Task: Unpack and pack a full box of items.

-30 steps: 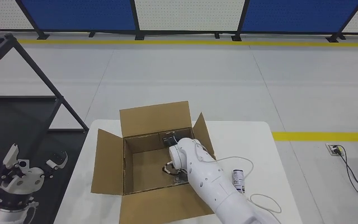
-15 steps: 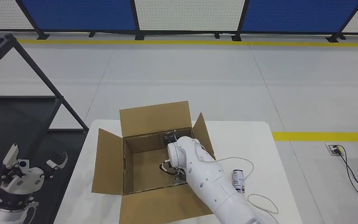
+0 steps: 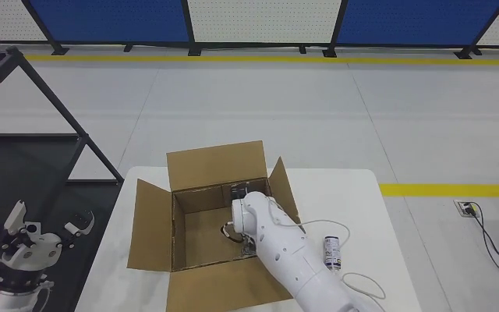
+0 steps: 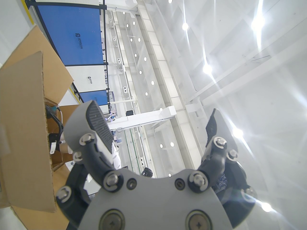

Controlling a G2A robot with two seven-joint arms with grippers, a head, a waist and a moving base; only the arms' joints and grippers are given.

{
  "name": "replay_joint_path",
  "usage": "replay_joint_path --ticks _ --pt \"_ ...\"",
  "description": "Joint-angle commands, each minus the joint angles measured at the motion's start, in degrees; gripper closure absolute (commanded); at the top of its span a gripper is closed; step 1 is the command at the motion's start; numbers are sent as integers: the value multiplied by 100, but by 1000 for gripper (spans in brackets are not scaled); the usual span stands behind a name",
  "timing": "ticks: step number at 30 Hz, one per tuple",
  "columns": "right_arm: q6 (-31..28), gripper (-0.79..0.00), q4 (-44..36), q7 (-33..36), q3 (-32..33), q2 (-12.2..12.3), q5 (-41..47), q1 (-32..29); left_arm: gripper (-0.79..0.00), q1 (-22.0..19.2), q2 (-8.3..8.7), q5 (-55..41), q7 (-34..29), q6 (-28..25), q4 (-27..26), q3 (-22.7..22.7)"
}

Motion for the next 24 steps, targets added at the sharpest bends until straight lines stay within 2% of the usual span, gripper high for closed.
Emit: replay_joint_path --ticks 1,7,10,24 --pt "116 -215 84 -70 11 -27 37 34 -785 0 0 0 0 0 0 0" --pt "346 -209 310 -267 30 -108 143 121 -785 0 0 0 0 0 0 0" --pt "483 -231 419 -335 14 -156 163 159 -785 0 0 0 0 0 0 0" --pt "785 -212 889 -702 -25 -364 299 295 -785 0 0 0 0 0 0 0"
